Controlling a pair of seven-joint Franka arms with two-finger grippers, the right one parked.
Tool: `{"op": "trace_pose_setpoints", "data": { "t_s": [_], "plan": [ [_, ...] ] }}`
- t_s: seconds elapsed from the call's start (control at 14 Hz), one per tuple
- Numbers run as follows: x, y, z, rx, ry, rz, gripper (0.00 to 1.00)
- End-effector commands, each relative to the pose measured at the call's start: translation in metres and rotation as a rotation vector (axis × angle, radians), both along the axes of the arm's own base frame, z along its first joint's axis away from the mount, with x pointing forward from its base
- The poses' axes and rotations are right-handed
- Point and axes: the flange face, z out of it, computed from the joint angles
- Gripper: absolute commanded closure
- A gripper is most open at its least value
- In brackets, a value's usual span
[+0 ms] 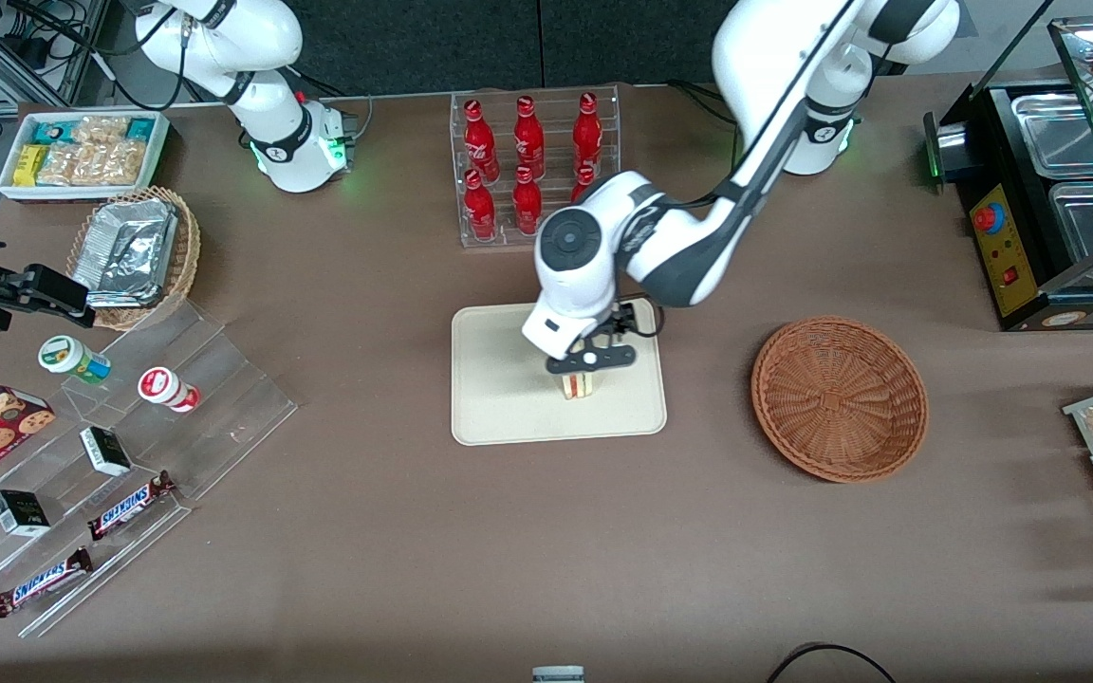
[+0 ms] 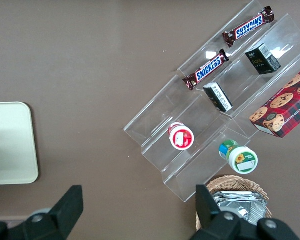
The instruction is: Place sandwich from basket to tray
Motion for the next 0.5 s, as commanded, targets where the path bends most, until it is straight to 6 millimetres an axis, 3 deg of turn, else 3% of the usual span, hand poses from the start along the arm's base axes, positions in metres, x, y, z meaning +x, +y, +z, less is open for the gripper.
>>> {"op": "trace_pose_setpoints", "data": {
  "t_s": [0.0,0.43],
  "plan": [
    [0.027,0.047,0.030,-0.021,0.012,0.088,0.00],
    [0.089,0.174,0.058,-0.085,0.086,0.117,0.00]
  ]
}}
